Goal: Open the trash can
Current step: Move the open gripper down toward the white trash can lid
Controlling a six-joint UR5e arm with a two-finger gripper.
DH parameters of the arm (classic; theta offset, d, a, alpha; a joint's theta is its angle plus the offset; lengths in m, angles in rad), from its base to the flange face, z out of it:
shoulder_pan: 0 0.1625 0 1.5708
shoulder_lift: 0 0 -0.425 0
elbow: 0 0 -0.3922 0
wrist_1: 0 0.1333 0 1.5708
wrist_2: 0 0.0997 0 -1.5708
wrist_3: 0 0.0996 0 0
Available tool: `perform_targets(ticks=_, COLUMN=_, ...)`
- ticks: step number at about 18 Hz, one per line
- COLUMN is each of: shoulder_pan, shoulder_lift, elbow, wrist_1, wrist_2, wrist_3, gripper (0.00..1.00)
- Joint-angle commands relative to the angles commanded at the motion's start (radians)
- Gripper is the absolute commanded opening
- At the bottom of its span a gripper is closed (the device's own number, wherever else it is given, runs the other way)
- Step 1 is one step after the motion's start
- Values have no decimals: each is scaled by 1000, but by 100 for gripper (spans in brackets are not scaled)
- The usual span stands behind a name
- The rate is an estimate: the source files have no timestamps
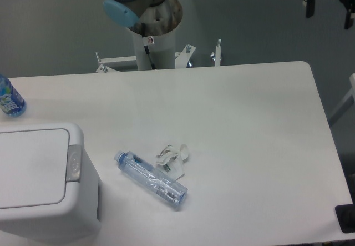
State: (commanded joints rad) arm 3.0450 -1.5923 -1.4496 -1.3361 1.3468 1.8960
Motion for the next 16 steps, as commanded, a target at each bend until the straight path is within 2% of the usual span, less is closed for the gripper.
perform_targets(ticks=7, shoulder_pan=-9, shoulder_lift=5, elbow=0, wrist_1=-2, wrist_2=-41, wrist_3=-29, gripper=100)
perform_targets(ticks=10, shoulder_pan=-55, shoulder_lift=6, elbow=0, wrist_1=3, wrist_2=-41, wrist_3=-194, gripper=100)
perform_targets(ticks=13, shoulder_pan=-113, shoulder_lift=5, elbow=-6, wrist_1=63, wrist_2=-38, wrist_3=-343, gripper=100)
perform_targets(ticks=16, shoulder_pan=-175, shoulder_lift=-2, elbow=-14, wrist_1=84, wrist_2=-37, wrist_3=-536, gripper=100)
